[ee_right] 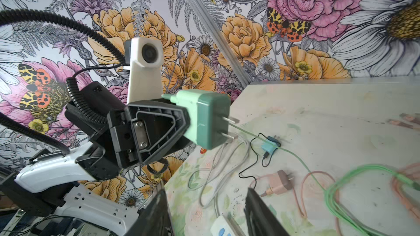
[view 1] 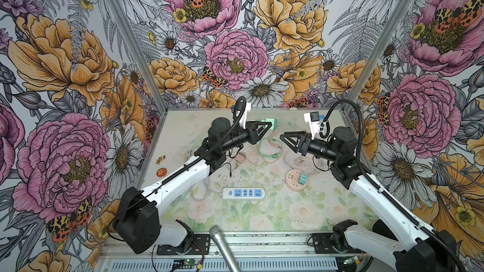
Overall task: Insert the plug
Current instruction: 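Open the right gripper and draw it back while the left holds the charger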
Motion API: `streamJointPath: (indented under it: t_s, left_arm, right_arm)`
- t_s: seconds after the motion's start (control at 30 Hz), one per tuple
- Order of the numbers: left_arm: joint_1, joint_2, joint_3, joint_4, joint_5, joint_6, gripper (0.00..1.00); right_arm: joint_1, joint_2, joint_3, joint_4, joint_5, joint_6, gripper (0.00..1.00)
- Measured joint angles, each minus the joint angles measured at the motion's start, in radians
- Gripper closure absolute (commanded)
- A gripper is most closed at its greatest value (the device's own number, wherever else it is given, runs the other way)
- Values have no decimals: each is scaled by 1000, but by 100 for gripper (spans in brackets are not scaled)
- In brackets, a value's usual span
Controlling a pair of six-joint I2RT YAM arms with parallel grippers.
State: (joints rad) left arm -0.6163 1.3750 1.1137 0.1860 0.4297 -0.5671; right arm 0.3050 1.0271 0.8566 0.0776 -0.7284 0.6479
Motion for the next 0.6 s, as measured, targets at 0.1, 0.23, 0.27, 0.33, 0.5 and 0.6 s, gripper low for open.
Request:
streamJointPath:
  t_s: [0.1, 0.23, 0.27, 0.33, 0.5, 0.6]
  left_arm:
    - [11, 13, 113, -235, -35, 77, 100]
    - [13, 55, 241, -477, -45, 170, 100]
    - [10, 70, 268, -533, -44, 193, 100]
    - [3, 110, 318, -636, -43, 237, 100]
    - [-51, 257, 441, -836, -17, 342, 100]
    - [-90, 369, 526, -924, 3, 376, 100]
  right_arm:
    - [-58, -40, 0, -48, 33, -37, 43]
    - [-158, -51, 0, -92, 89, -31, 45]
    - [-193, -48, 0, -109, 106, -20, 46]
    - [-249, -37, 0, -138, 128, 5, 48]
    - [-364, -23, -30, -213, 160, 57, 51]
    - [-399, -24, -60, -255, 165, 71, 52]
